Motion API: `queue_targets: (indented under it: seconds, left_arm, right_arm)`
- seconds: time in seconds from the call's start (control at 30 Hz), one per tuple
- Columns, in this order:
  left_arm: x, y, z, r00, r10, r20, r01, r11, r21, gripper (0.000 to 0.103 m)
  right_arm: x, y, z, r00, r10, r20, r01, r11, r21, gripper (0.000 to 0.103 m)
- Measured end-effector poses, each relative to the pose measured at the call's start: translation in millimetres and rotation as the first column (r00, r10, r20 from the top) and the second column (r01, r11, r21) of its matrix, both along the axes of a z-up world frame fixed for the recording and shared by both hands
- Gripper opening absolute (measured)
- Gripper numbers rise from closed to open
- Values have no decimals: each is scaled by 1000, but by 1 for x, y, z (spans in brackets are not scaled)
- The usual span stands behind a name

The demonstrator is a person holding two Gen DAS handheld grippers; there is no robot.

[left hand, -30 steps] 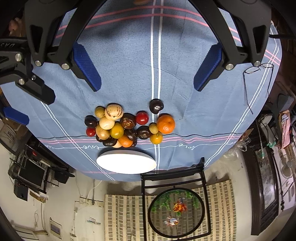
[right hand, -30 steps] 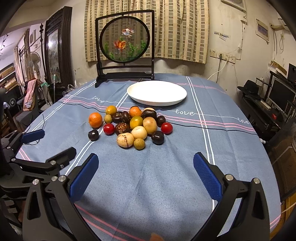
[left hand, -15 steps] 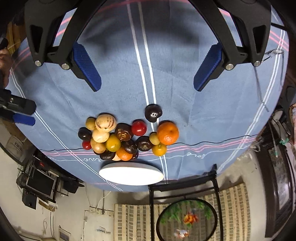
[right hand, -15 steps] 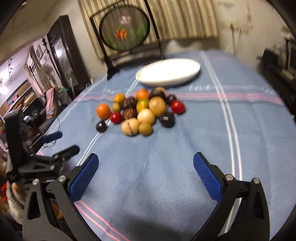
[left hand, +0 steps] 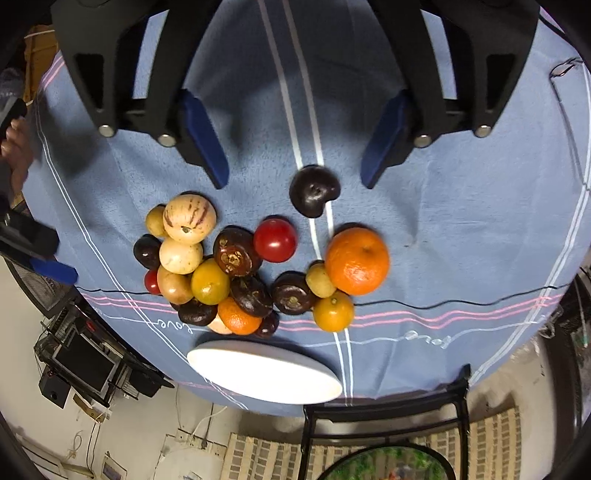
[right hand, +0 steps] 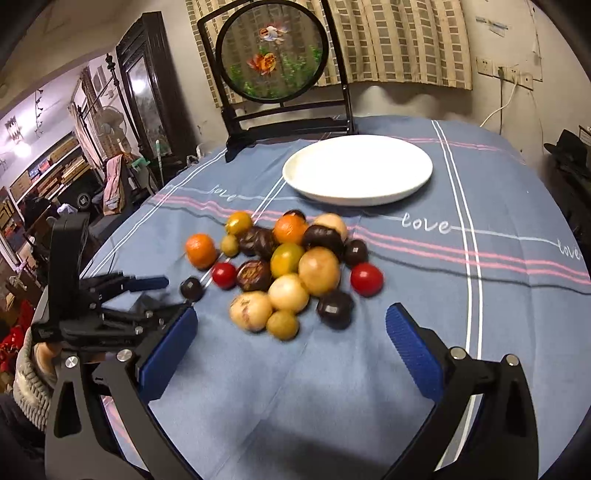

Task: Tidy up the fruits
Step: 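Grasp the dark heart-shaped fruit with the left tool while the right tool grasps a dark round plum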

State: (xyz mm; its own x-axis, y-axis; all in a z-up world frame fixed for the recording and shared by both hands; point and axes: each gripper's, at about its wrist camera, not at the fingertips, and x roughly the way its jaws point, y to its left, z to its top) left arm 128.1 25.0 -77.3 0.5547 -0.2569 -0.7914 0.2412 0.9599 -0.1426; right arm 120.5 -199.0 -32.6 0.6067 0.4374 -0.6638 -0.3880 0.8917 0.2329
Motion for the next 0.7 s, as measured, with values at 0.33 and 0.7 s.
queue_targets:
  seconds: [0.33,0.7]
  left_arm:
    - [14,0,-9,1000,12,2,-12,1000,4,54]
    - [22,6,-13,1000,13,-15,-14,999,-50,54]
  right_arm:
    - [30,-11,-41,992,12,-127,0,995,95,74]
    - [36,-7,-52,991,-18,-134,19,1000,8,49]
